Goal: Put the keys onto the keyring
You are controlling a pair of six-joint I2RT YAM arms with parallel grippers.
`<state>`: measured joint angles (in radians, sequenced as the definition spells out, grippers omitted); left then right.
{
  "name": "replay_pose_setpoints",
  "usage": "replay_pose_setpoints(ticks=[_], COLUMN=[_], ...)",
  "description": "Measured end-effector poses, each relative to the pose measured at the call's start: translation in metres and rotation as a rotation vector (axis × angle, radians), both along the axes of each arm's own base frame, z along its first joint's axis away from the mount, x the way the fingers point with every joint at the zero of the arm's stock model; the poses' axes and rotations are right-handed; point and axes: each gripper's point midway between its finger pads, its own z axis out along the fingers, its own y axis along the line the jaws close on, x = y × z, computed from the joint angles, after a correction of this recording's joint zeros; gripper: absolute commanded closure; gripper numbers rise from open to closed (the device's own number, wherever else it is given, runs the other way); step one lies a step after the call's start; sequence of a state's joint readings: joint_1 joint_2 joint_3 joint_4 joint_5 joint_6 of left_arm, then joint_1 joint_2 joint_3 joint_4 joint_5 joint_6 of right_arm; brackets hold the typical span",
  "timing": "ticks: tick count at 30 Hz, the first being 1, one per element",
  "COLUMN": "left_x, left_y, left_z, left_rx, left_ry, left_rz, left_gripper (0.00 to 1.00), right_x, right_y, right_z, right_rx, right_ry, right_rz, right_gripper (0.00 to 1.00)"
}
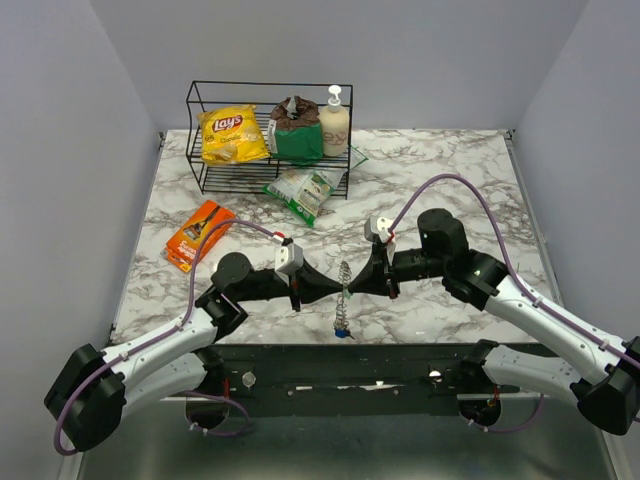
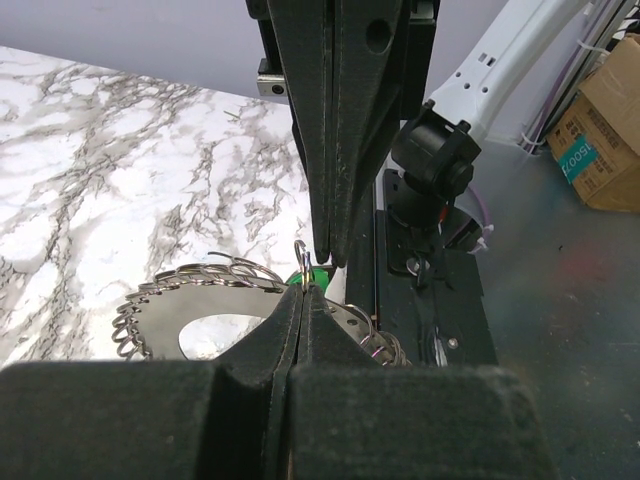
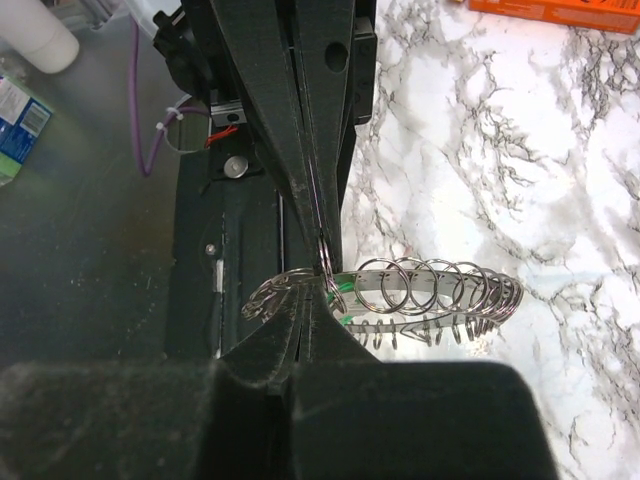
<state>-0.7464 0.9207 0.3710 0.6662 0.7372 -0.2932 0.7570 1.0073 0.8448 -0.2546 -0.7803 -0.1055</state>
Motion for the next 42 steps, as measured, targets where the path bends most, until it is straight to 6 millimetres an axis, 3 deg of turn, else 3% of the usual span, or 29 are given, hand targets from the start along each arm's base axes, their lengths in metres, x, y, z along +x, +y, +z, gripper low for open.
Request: replay_pose_setpoints(ticks=[10, 19, 26, 29, 37, 39, 42], left_x=[-0.001, -0.003, -0.008, -0.010, -0.012, -0.013, -0.014], left_y=[0.001, 0.002, 0.003, 0.003, 0.000, 0.000, 0.000], left_z=[0.009, 0.012, 0.012, 0.014, 0.028, 0.028, 0.027], left_rx=[-0.025, -0.029, -0.012, -0.006, -0.017, -0.017, -0.013], left_ry=[-0.015, -0.021, -0.023, -0.023, -0.041, -0.041, -0.039], left_rz=[-0.001, -0.005, -0.025, -0.039, -0.069, -0.073, -0.080], left_gripper=[1.00, 1.00, 1.00, 1.00, 1.00, 1.00, 1.00], right_x=[0.000, -0.004, -0.006, -0.005, -0.004, -0.004, -0.004], right_y=[0.000, -0.006, -0.009, -0.008, -0.004, -0.004, -0.004], right_z=[-0.001, 0.014, 0.022, 0.018, 0.014, 0.014, 0.015], right_rx=[-0.002, 0.034, 0.048, 0.037, 0.020, 0.020, 0.021], right_ry=[0.002, -0.045, -0.080, -0.070, -0.044, -0.044, -0.045], right_rz=[0.000, -0.013, -0.009, -0.002, 0.010, 0.010, 0.010], right_gripper=[0.99, 0.74, 0.42, 0.38, 0.40, 0.54, 0.54])
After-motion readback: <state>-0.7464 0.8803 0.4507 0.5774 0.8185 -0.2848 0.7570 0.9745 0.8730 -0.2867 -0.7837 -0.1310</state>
